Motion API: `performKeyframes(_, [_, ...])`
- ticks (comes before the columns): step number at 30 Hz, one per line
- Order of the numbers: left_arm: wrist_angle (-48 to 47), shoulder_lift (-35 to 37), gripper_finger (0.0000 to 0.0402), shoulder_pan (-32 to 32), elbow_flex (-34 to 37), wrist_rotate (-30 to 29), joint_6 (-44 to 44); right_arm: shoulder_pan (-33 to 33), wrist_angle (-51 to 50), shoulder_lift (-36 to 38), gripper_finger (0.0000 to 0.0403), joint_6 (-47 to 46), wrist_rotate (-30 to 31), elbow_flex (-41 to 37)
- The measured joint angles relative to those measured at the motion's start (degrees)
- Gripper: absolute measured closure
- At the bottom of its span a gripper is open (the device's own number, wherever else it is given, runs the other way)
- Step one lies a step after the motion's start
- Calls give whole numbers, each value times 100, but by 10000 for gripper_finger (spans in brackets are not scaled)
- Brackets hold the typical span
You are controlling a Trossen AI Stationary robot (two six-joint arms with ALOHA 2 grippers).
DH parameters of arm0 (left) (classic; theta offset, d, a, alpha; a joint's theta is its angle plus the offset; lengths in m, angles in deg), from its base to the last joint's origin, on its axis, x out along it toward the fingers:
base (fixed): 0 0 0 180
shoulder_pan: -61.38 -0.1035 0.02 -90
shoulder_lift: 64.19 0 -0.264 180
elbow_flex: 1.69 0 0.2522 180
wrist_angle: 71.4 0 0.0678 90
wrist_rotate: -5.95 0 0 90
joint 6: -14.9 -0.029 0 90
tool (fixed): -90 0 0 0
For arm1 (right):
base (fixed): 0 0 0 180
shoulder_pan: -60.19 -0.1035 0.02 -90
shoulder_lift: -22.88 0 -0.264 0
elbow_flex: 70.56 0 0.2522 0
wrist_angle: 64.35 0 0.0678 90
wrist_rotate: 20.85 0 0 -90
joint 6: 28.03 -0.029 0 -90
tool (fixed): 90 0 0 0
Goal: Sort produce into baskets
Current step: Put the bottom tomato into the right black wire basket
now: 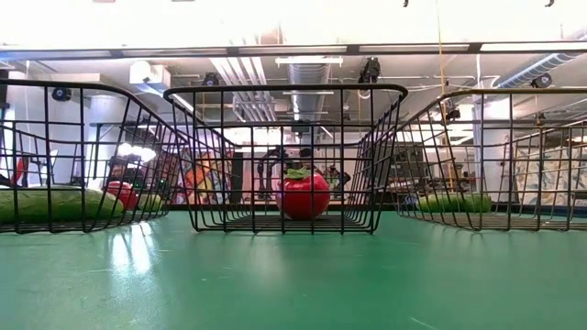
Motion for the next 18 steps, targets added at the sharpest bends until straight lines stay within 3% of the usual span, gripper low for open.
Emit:
performKeyframes(4, [-61, -458, 33, -50, -648, 2, -187, -67, -128, -484, 101, -13, -155, 623])
performKeyframes(9, [-456, -663, 33, -69, -1314, -12, -632, -119, -1176, -955, 33, 352, -124, 1035])
performKeyframes(18, [-621, -741, 33, -239, -1548, -173, -528, -127, -1459, -780, 23, 843, 173, 684])
